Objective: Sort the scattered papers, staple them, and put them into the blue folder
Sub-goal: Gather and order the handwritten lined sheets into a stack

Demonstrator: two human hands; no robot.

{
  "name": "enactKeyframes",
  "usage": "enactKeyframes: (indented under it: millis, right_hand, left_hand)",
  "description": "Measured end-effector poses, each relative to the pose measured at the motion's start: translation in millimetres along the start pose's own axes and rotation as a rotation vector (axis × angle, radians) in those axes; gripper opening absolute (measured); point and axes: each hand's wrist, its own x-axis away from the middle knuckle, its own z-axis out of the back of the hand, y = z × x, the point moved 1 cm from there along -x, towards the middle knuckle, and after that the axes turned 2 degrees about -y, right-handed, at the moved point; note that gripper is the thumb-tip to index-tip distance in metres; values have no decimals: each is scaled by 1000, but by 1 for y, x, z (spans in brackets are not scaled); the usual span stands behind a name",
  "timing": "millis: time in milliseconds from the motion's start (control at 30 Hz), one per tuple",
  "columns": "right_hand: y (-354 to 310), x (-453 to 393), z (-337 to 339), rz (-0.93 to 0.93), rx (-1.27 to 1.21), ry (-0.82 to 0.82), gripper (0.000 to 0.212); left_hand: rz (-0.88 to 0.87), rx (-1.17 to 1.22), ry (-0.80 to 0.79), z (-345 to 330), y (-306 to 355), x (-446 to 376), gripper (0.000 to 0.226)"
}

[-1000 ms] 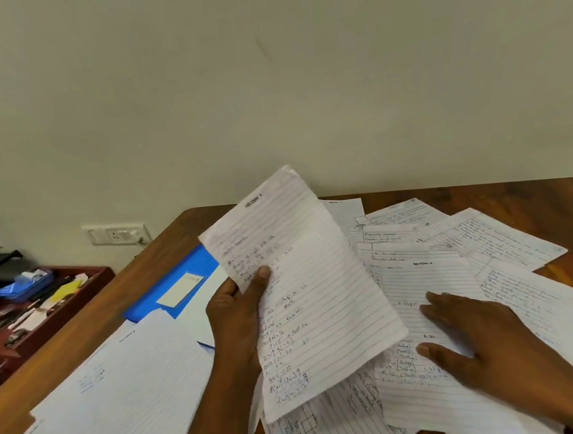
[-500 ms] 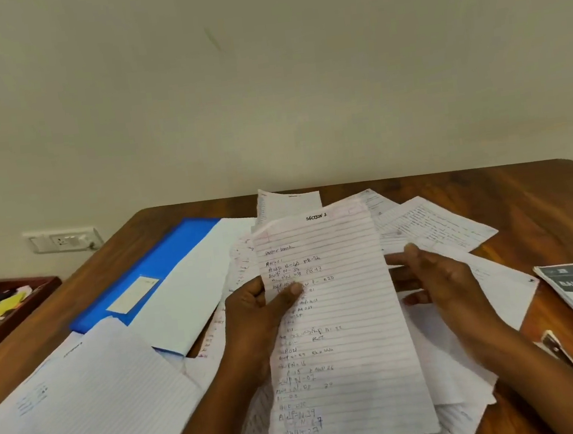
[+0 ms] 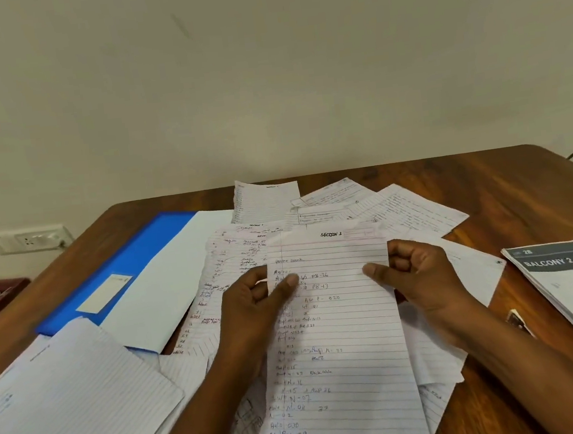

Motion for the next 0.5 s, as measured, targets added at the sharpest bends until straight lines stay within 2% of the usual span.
enactKeyframes:
  millis: [133, 233, 500]
  right_hand:
    - [5, -3, 2, -69, -42, -46, 30]
    - [3, -3, 3, -67, -54, -39, 30]
    - [3, -4, 3, -66, -62, -42, 30]
  left_hand:
    - [7, 18, 57, 3, -1, -5, 30]
    - [17, 40, 73, 4, -4, -5, 23]
    - [46, 80, 55, 2, -7, -5, 23]
